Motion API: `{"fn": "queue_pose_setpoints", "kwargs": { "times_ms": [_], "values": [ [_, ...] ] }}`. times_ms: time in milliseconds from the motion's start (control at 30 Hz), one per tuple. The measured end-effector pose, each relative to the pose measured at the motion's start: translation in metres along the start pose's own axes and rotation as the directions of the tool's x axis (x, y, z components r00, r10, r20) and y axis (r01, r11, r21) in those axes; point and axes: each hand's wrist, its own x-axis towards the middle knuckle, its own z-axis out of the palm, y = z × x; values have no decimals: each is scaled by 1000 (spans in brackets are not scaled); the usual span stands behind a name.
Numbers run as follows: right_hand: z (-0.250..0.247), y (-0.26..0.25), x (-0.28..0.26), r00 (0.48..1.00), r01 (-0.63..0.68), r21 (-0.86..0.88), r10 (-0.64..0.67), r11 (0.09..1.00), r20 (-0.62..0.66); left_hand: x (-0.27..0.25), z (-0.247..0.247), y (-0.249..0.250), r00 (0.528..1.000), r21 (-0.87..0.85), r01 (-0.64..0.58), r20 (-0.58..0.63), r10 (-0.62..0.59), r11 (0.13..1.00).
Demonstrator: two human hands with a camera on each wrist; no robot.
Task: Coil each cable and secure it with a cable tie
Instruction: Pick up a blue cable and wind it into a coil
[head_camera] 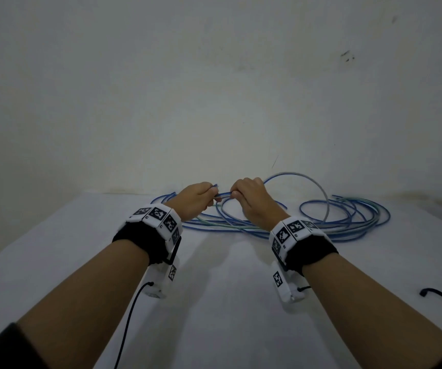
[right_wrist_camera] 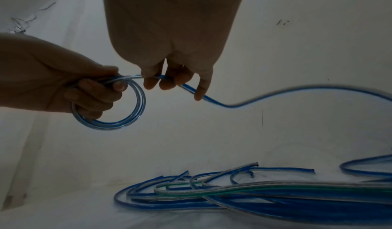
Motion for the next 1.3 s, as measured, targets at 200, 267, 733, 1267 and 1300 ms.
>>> {"fn": "queue_pose_setpoints", "kwargs": {
  "times_ms": [200,267,733,1267,1300],
  "values": [
    [3,-1,-4,991,-108,72,102,992,84,-3,-5,-1,997,-51,36,69,-33,998],
    [2,-3,-4,990,-124,55,120,991,76,-5,-6,-1,995,-98,51,93,-42,994],
    [-3,-11,-7,985,-171,240,171,955,22,-11,-15,-5,990,-279,116,-41,-133,953],
    [-3,-18,6,958,-228,217,258,949,-122,-23,-23,17,962,-531,271,168,-214,803],
    [-5,-19,7,953,-264,198,287,944,-95,-23,-25,16,961,-533,276,175,-215,800]
  ]
}}
